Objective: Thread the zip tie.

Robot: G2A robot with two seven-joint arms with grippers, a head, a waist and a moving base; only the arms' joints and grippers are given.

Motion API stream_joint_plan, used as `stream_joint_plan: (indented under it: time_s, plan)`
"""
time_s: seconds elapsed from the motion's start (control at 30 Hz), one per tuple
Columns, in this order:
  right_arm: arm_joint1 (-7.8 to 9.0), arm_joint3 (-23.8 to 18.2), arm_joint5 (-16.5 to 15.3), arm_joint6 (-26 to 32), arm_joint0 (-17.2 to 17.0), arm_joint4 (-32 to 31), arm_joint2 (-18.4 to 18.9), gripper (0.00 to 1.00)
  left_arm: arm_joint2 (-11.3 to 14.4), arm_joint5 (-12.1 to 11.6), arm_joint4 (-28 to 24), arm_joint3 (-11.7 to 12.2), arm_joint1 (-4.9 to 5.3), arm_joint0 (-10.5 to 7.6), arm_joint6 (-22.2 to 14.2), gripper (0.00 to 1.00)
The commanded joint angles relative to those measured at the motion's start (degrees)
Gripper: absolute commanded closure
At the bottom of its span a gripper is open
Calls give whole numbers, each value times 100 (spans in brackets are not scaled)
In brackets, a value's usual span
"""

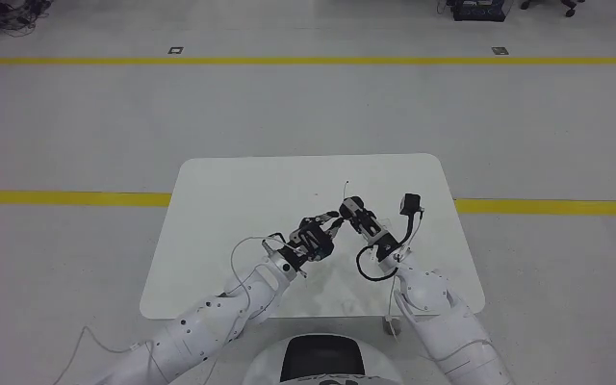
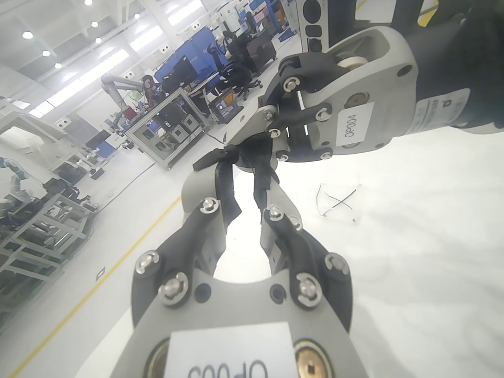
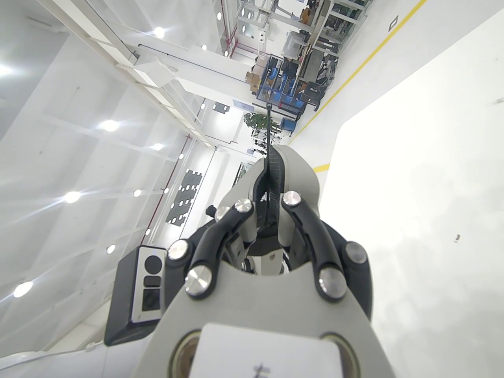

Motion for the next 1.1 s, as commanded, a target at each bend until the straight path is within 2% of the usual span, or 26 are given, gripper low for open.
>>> stream_joint_plan:
  time_s: [0.0, 0.5, 0.63, 1.07]
  plan:
    - [1, 0, 0, 3, 0, 5, -2, 100, -5, -16, 0, 6, -6, 4, 13, 86]
    - [6, 8, 0, 10, 8, 12, -16, 100, 14, -94, 0, 41, -28, -26, 73, 89]
    - [8, 8, 0, 9, 8, 10, -18, 100, 12, -102, 0, 46, -31, -27, 71, 100]
    - [11, 16, 0, 15, 20, 25, -28, 100, -9, -143, 0, 65, -41, -18, 109, 100]
